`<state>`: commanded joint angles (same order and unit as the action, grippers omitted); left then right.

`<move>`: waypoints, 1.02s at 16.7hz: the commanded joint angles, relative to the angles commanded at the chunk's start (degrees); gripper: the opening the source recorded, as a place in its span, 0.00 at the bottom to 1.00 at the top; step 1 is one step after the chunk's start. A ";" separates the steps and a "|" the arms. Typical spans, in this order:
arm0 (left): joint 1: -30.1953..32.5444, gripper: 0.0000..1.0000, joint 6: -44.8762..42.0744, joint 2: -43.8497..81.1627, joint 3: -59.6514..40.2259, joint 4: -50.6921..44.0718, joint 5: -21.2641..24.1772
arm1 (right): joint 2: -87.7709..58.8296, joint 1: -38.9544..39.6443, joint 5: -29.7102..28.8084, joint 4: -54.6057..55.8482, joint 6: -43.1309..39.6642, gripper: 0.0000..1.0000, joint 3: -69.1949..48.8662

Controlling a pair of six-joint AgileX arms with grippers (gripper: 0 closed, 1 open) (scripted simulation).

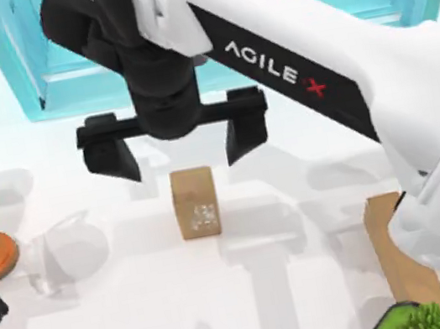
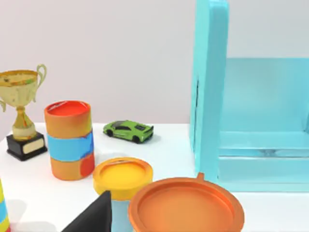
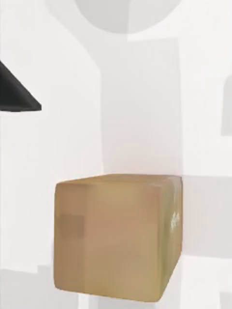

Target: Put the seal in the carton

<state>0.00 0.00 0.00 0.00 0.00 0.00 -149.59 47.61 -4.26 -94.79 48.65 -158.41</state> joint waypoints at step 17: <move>0.00 1.00 0.00 0.00 0.00 0.00 0.00 | 2.63 -0.53 -0.19 16.00 -0.31 1.00 18.72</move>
<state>0.00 0.00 0.00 0.00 0.00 0.00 -146.96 47.08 -4.44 -78.78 48.33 -139.69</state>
